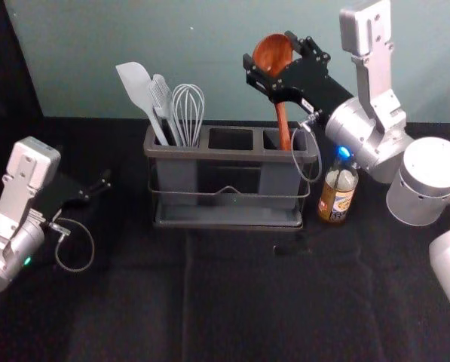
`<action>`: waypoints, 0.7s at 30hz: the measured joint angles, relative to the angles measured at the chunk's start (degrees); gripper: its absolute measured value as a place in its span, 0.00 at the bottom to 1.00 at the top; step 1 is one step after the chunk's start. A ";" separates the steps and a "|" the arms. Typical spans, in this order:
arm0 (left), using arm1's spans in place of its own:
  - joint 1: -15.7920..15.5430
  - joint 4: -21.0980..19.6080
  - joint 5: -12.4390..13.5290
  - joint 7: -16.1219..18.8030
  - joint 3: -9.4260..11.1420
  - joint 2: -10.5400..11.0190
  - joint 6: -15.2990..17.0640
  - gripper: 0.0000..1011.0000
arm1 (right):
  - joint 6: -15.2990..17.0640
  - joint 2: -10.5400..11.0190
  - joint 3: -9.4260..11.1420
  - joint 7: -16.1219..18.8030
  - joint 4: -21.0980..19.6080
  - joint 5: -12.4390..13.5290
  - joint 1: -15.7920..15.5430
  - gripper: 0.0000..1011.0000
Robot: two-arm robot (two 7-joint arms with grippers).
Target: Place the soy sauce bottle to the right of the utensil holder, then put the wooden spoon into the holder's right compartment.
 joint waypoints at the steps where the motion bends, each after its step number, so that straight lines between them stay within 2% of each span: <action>1: 0.00 0.00 0.00 0.00 0.00 0.00 0.00 0.99 | 0.00 0.00 0.00 0.00 0.00 0.00 0.00 0.83; 21: 0.00 0.00 0.00 0.00 0.00 0.00 0.00 0.99 | -1.15 0.09 0.39 0.56 1.16 0.29 -2.37 0.83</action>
